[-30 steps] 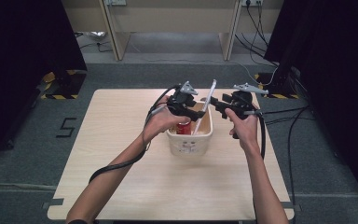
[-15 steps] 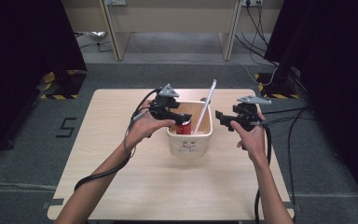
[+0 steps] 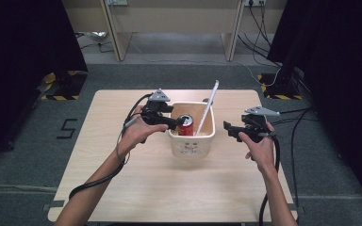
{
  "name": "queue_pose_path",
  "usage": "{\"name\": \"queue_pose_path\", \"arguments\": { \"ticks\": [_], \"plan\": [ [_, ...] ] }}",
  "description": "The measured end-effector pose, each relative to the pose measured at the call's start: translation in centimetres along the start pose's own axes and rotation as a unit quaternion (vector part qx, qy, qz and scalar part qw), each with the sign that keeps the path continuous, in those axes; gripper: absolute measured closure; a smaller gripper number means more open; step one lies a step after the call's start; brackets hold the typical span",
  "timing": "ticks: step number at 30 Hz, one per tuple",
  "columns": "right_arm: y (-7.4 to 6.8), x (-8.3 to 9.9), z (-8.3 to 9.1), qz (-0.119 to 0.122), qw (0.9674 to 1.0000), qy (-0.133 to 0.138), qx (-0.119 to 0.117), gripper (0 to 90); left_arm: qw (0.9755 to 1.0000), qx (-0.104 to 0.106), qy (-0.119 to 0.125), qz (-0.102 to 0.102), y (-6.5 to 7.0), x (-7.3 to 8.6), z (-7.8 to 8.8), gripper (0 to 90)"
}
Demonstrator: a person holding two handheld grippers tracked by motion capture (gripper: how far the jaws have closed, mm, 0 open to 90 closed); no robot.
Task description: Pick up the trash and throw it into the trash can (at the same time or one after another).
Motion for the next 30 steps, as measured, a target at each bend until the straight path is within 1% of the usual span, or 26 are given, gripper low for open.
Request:
{"name": "queue_pose_path", "arguments": {
  "ticks": [2,5,9,10,11,12,15,17,19,21,22,24,25,27,30],
  "plan": [
    [0.2,0.3,0.2,0.006,0.9999,-0.007,0.007,19.4,1.0000,-0.001,0.001,0.000,0.0,0.1,0.1,29.2],
    [0.2,0.3,0.5,0.011,0.9999,-0.003,0.011,19.4,1.0000,-0.005,0.006,-0.002,0.0,0.4,0.4,29.2],
    [0.0,0.3,0.8,0.017,0.9998,-0.003,0.013,19.4,0.9999,-0.005,0.010,0.004,-0.2,1.0,1.0,29.2],
    [-0.1,0.4,0.8,0.021,0.9997,-0.004,0.015,19.3,0.9999,-0.004,0.014,0.006,-0.2,1.1,1.2,29.3],
    [-0.2,0.6,0.8,0.030,0.9993,-0.011,0.019,19.1,0.9998,-0.003,0.018,0.007,-0.2,1.4,1.5,29.3],
    [-0.3,0.7,0.9,0.032,0.9992,-0.012,0.021,19.0,0.9998,-0.002,0.019,0.007,-0.2,1.5,1.7,29.2],
    [-0.4,1.0,1.0,0.029,0.9994,-0.011,0.017,18.9,0.9998,-0.001,0.021,0.008,-0.2,1.9,2.1,29.1],
    [-0.3,1.6,1.1,0.028,0.9994,-0.012,0.015,18.7,0.9997,-0.002,0.022,0.010,-0.3,2.4,2.5,29.2],
    [-0.3,1.7,1.2,0.030,0.9993,-0.016,0.015,18.6,0.9997,-0.002,0.022,0.011,-0.3,2.6,2.6,29.1],
    [-0.2,2.0,1.4,0.035,0.9989,-0.019,0.024,18.1,0.9996,-0.002,0.023,0.016,-0.5,3.2,2.9,29.0],
    [-0.2,2.0,1.4,0.035,0.9989,-0.019,0.024,18.1,0.9996,-0.002,0.023,0.016,-0.5,3.2,2.9,28.9],
    [-0.3,2.0,1.6,0.035,0.9991,-0.012,0.022,18.0,0.9995,-0.001,0.023,0.020,-0.7,3.6,3.1,28.7],
    [-0.4,2.2,1.6,0.035,0.9991,-0.013,0.018,18.0,0.9995,-0.002,0.025,0.021,-0.8,3.7,3.1,28.1],
    [-0.4,2.4,1.7,0.036,0.9991,-0.015,0.018,18.0,0.9994,-0.004,0.024,0.023,-1.1,4.0,3.4,27.8],
    [-0.3,3.2,1.7,0.034,0.9991,-0.018,0.017,18.0,0.9991,-0.008,0.027,0.031,-1.5,4.7,4.0,26.6]
  ]
}}
Point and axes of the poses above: each handheld gripper's, and its own axes: z roughly backward along the jaws, x roughly out of its underside, y roughly to its right, the point moved 3 cm from there along -z, roughly forward along the jaws, and after that the axes turned 6 degrees about -x, right-handed, at the moved point
